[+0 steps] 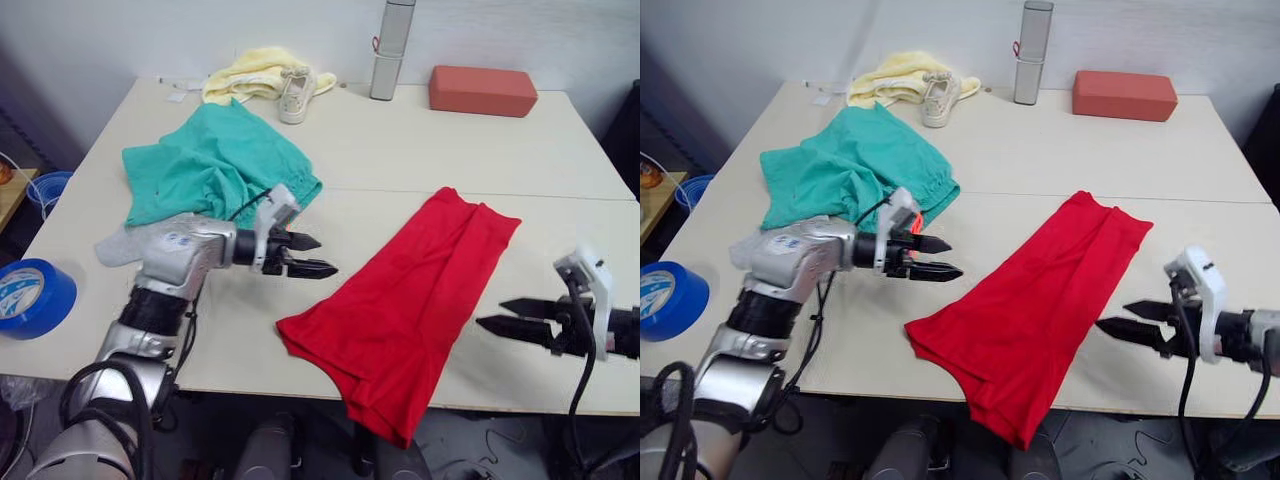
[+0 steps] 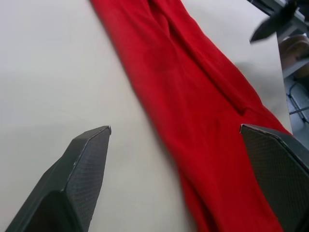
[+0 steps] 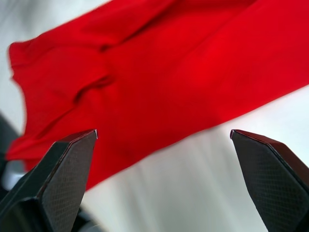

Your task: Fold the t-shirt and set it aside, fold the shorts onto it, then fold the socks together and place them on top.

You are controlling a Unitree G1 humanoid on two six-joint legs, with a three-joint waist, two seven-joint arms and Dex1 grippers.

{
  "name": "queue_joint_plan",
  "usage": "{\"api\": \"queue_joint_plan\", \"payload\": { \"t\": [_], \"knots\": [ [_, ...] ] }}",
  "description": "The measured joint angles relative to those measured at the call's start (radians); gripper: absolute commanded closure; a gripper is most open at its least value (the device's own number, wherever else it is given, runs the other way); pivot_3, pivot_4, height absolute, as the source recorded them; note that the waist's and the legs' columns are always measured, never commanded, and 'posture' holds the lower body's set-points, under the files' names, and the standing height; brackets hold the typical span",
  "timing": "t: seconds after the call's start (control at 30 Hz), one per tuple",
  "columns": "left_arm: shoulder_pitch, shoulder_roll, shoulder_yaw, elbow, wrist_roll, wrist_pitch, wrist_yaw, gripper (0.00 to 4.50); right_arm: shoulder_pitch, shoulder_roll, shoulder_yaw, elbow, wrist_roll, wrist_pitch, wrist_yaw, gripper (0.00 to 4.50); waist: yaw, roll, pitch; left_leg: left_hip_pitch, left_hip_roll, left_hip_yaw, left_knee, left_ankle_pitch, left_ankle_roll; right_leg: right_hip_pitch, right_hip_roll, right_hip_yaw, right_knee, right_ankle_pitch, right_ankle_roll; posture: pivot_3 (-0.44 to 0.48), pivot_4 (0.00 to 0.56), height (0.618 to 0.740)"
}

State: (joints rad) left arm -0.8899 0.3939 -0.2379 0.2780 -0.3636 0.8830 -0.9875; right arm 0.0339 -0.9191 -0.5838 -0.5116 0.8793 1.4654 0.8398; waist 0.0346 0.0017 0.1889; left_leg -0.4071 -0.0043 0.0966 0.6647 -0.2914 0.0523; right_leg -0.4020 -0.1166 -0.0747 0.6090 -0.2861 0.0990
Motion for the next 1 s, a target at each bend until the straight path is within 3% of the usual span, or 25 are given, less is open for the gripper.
{"api": "queue_joint_plan", "payload": {
  "t": [0.23, 0.53, 0.87, 1.0],
  "knots": [
    [-0.168, -0.165, -0.043, 0.334, 0.109, -0.171, 0.028, 0.02, 0.117, 0.158, -0.058, -0.179, 0.152, 0.144, -0.171, 0.0, -0.002, -0.001, 0.0, 0.0, -0.001, 0.001, 0.0, -0.001, 0.002, -0.001, 0.0, 0.001, -0.001, 0.0, 0.0, 0.0, 0.15, 0.74],
    [-0.35, -0.347, 0.022, 0.78, 0.184, -0.364, 0.098, 0.02, 0.179, 0.333, -0.056, -0.276, 0.283, 0.144, -0.433, 0.0, -0.01, -0.004, 0.002, 0.0, 0.0, 0.002, 0.0, -0.004, 0.008, -0.002, 0.0, 0.001, 0.001, 0.0, 0.001, 0.0, 0.15, 0.74],
    [-0.394, -0.407, 0.051, 0.929, 0.269, -0.405, 0.078, 0.02, 0.183, 0.428, 0.023, -0.311, 0.398, 0.101, -0.673, 0.0, -0.011, -0.015, -0.003, 0.0, 0.0, 0.001, -0.001, -0.004, 0.008, -0.002, 0.0, 0.001, 0.002, 0.0, 0.0, 0.0, 0.15, 0.74],
    [-0.388, -0.437, 0.072, 0.952, 0.278, -0.41, 0.07, 0.88, 0.174, 0.455, 0.083, -0.31, 0.421, 0.059, -0.769, 0.18, -0.013, -0.022, -0.008, 0.0, 0.001, 0.001, -0.001, -0.004, 0.007, -0.002, 0.0, 0.001, 0.001, 0.0, 0.0, 0.0, 0.15, 0.74]
  ]
}}
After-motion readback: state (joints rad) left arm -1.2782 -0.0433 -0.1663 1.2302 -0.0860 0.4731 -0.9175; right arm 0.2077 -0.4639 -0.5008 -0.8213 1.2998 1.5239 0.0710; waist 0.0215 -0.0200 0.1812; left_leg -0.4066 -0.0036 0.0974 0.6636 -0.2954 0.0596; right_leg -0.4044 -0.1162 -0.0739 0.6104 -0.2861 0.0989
